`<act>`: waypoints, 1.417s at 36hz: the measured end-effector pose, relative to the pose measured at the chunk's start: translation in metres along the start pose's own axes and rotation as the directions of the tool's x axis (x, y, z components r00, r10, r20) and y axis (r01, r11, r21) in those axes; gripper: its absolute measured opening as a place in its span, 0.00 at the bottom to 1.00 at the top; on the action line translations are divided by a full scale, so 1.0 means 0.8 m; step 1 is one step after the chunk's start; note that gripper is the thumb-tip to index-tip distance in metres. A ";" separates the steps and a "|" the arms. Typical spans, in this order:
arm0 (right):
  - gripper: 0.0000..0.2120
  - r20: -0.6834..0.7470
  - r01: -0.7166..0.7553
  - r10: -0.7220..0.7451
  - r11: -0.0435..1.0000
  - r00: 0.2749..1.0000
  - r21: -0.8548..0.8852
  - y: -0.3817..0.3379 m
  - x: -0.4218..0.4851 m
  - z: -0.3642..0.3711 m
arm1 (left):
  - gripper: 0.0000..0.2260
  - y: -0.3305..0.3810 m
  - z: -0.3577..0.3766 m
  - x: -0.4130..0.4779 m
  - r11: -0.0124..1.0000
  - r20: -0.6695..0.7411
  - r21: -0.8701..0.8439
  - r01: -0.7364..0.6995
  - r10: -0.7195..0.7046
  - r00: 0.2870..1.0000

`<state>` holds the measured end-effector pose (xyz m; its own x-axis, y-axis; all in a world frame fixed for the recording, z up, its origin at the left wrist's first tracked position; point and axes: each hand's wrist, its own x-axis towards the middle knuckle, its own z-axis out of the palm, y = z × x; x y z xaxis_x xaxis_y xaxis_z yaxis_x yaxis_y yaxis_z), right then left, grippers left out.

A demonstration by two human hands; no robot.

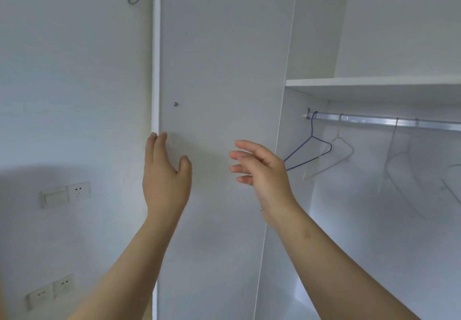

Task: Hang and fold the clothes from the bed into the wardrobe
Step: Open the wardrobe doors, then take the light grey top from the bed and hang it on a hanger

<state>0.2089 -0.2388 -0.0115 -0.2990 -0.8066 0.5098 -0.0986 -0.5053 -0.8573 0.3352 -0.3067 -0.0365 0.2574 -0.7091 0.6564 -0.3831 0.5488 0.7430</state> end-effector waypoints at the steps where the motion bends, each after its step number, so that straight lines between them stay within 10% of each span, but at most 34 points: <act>1: 0.15 -0.014 -0.003 0.003 1.000 1.000 -0.011 0.001 -0.002 -0.006 | 0.24 0.002 0.003 -0.004 1.000 -0.006 0.014 -0.005 0.005 1.000; 11: 0.11 -0.277 -0.103 0.084 0.993 0.957 -0.057 0.020 -0.056 -0.098 | 0.19 0.048 0.060 -0.103 0.964 0.291 -0.255 -0.079 0.154 0.944; 21: 0.11 -0.640 -0.275 0.127 0.952 0.758 -0.137 0.027 -0.185 -0.229 | 0.09 0.114 0.154 -0.253 0.912 0.778 -0.377 0.160 0.218 0.589; 32: 0.10 -0.980 -0.373 0.091 0.928 0.179 0.018 0.010 -0.399 -0.302 | 0.07 0.196 0.176 -0.464 0.857 0.888 -0.416 0.304 0.455 -0.067; 43: 0.11 -0.921 -0.294 -0.005 0.948 -0.390 0.119 -0.011 -0.559 -0.261 | 0.07 0.228 0.092 -0.609 0.824 0.627 -0.430 0.369 0.566 -0.535; 51: 0.10 -0.771 -0.235 -0.066 0.966 -0.634 0.111 -0.029 -0.635 -0.207 | 0.10 0.225 0.017 -0.676 0.808 0.397 -0.424 0.410 0.573 -0.717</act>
<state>0.2056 0.2336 -0.2629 -0.5353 0.7808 -0.3220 0.0804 -0.3325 -0.9397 0.1147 0.1695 -0.2593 -0.7562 0.6471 -0.0970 0.1721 0.3397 0.9247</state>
